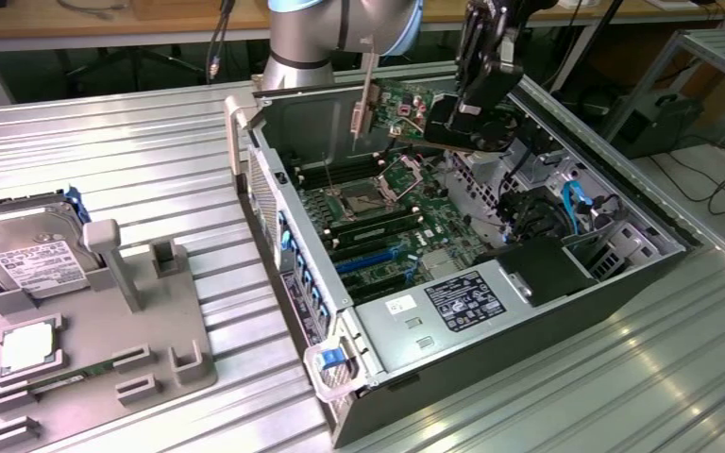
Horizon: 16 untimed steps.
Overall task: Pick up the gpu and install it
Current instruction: 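Insert the gpu into the slot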
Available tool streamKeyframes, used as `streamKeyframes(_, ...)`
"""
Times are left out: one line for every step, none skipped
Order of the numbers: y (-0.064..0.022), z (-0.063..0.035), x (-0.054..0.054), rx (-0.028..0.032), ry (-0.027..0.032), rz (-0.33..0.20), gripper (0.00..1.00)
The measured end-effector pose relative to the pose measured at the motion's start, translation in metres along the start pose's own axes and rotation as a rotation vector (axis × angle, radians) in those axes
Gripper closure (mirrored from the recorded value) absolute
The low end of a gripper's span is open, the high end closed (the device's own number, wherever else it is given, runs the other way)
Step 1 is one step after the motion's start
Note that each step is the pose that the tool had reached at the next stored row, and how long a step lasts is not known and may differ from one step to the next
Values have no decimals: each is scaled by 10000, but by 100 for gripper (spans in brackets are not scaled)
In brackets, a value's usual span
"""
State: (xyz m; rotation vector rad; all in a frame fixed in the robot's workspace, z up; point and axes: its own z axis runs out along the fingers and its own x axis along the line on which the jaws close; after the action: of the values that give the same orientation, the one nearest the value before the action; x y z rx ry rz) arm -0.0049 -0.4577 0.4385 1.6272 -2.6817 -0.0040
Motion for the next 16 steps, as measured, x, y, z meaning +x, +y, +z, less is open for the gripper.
streamKeyframes(0,0,0,0,1,-88,73)
streamKeyframes(0,0,0,0,1,-178,73)
streamKeyframes(0,0,0,1,2,-266,73)
streamKeyframes(0,0,0,1,2,-357,73)
streamKeyframes(0,0,0,1,2,-451,73)
streamKeyframes(0,0,0,1,3,-543,73)
streamKeyframes(0,0,0,2,3,-646,73)
streamKeyframes(0,0,0,2,4,-745,73)
streamKeyframes(0,0,0,3,4,-896,73)
streamKeyframes(0,0,1,3,5,-1000,73)
streamKeyframes(0,0,1,3,6,-1146,73)
streamKeyframes(-1,0,2,4,6,-1255,73)
streamKeyframes(-1,0,2,4,7,-1356,73)
streamKeyframes(-1,0,2,4,7,-1454,73)
streamKeyframes(-1,0,2,4,8,-1548,73)
streamKeyframes(-1,0,2,5,9,-1655,73)
